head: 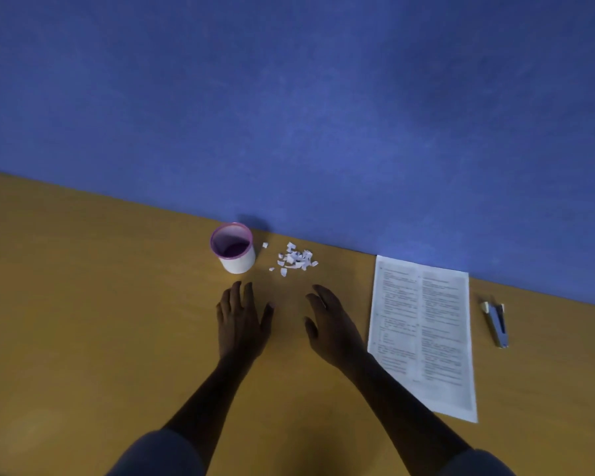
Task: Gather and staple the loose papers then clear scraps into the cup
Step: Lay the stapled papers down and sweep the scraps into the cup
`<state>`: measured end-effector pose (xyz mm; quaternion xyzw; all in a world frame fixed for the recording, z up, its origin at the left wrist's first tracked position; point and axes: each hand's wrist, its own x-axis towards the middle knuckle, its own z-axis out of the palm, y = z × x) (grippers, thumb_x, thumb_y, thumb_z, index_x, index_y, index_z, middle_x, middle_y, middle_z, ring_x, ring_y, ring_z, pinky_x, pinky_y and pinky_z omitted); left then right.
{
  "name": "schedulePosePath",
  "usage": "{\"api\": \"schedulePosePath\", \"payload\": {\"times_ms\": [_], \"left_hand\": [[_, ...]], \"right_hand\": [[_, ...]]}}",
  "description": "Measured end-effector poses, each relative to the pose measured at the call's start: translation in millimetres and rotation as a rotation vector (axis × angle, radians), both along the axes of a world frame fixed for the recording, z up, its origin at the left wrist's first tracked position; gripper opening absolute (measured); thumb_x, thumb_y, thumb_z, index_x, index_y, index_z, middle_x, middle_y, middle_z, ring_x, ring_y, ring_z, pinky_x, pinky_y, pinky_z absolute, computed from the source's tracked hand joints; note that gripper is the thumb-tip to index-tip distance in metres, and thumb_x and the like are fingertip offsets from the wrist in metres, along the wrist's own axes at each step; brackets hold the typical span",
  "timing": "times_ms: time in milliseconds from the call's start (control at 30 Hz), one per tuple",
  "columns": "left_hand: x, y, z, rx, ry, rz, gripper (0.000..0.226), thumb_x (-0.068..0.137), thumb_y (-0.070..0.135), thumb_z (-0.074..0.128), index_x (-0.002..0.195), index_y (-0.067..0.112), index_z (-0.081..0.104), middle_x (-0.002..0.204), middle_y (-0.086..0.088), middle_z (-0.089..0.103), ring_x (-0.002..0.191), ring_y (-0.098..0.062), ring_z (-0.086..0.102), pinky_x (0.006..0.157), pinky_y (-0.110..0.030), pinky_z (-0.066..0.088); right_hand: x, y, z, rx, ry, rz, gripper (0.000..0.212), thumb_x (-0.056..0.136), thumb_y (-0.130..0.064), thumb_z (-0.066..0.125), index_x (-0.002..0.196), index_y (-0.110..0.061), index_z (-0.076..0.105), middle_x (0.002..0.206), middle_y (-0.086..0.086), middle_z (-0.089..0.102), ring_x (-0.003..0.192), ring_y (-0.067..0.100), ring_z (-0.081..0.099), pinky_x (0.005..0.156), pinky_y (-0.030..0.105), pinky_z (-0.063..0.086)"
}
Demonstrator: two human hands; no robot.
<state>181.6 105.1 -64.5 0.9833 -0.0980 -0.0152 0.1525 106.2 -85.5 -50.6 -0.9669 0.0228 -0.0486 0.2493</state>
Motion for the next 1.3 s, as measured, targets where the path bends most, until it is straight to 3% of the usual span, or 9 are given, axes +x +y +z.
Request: {"api": "schedulePosePath", "payload": {"times_ms": [267, 433, 600, 867, 1000, 1100, 1300], "left_hand": [[9.1, 22.9, -21.8, 0.047, 0.032, -0.086, 0.078, 0.100, 0.059, 0.036, 0.156, 0.005, 0.035, 0.161, -0.024, 0.039, 0.149, -0.042, 0.037, 0.117, -0.055, 0.035], [9.3, 27.5, -32.8, 0.047, 0.028, -0.090, 0.075, 0.102, 0.059, 0.035, 0.158, 0.009, 0.034, 0.164, -0.021, 0.034, 0.153, -0.038, 0.032, 0.121, -0.053, 0.031], [8.4, 26.3, -38.4, 0.054, 0.029, -0.079, 0.074, 0.102, 0.056, 0.045, 0.159, 0.011, 0.030, 0.166, -0.019, 0.031, 0.155, -0.036, 0.029, 0.123, -0.051, 0.027], [9.6, 27.9, -40.4, 0.044, 0.024, -0.069, 0.075, 0.102, 0.057, 0.044, 0.159, 0.010, 0.032, 0.166, -0.019, 0.032, 0.155, -0.035, 0.029, 0.124, -0.051, 0.027], [9.2, 28.2, -40.9, 0.042, 0.021, -0.074, 0.077, 0.102, 0.056, 0.046, 0.160, 0.010, 0.029, 0.167, -0.018, 0.029, 0.156, -0.034, 0.026, 0.125, -0.051, 0.028], [8.5, 28.2, -39.8, 0.046, 0.010, -0.071, 0.076, 0.101, 0.055, 0.046, 0.159, 0.009, 0.032, 0.166, -0.019, 0.030, 0.156, -0.034, 0.028, 0.124, -0.051, 0.029], [9.1, 27.4, -39.6, 0.058, -0.024, -0.069, 0.074, 0.100, 0.053, 0.051, 0.157, 0.007, 0.037, 0.164, -0.020, 0.035, 0.153, -0.036, 0.033, 0.122, -0.052, 0.032]], "right_hand": [[40.1, -2.1, -8.6, -0.032, 0.070, -0.039, 0.054, 0.094, -0.015, 0.067, 0.143, -0.002, 0.050, 0.153, 0.020, 0.046, 0.144, 0.035, 0.043, 0.109, 0.042, 0.049], [93.8, -14.8, -4.2, -0.070, 0.128, -0.137, 0.050, 0.091, -0.011, 0.064, 0.139, -0.002, 0.051, 0.139, 0.019, 0.054, 0.127, 0.037, 0.052, 0.099, 0.048, 0.054], [122.9, -4.9, -6.1, -0.028, 0.205, -0.254, 0.043, 0.088, -0.003, 0.059, 0.131, 0.001, 0.054, 0.130, 0.021, 0.054, 0.117, 0.041, 0.051, 0.096, 0.044, 0.047], [139.4, 18.4, 1.1, 0.016, 0.046, -0.198, 0.037, 0.083, 0.000, 0.065, 0.120, 0.000, 0.064, 0.120, 0.021, 0.061, 0.107, 0.038, 0.058, 0.088, 0.046, 0.054], [163.9, 18.0, -4.1, -0.028, 0.109, -0.094, 0.037, 0.094, -0.012, 0.062, 0.128, 0.000, 0.057, 0.127, 0.021, 0.058, 0.117, 0.039, 0.056, 0.093, 0.049, 0.054], [161.7, 21.7, -11.0, -0.068, 0.099, -0.019, 0.026, 0.097, -0.019, 0.059, 0.119, -0.004, 0.061, 0.120, 0.016, 0.063, 0.114, 0.034, 0.058, 0.090, 0.046, 0.056], [166.3, 28.7, -5.0, -0.148, -0.017, 0.064, 0.031, 0.089, -0.009, 0.065, 0.120, -0.005, 0.066, 0.119, 0.015, 0.069, 0.113, 0.033, 0.063, 0.095, 0.044, 0.055]]}}
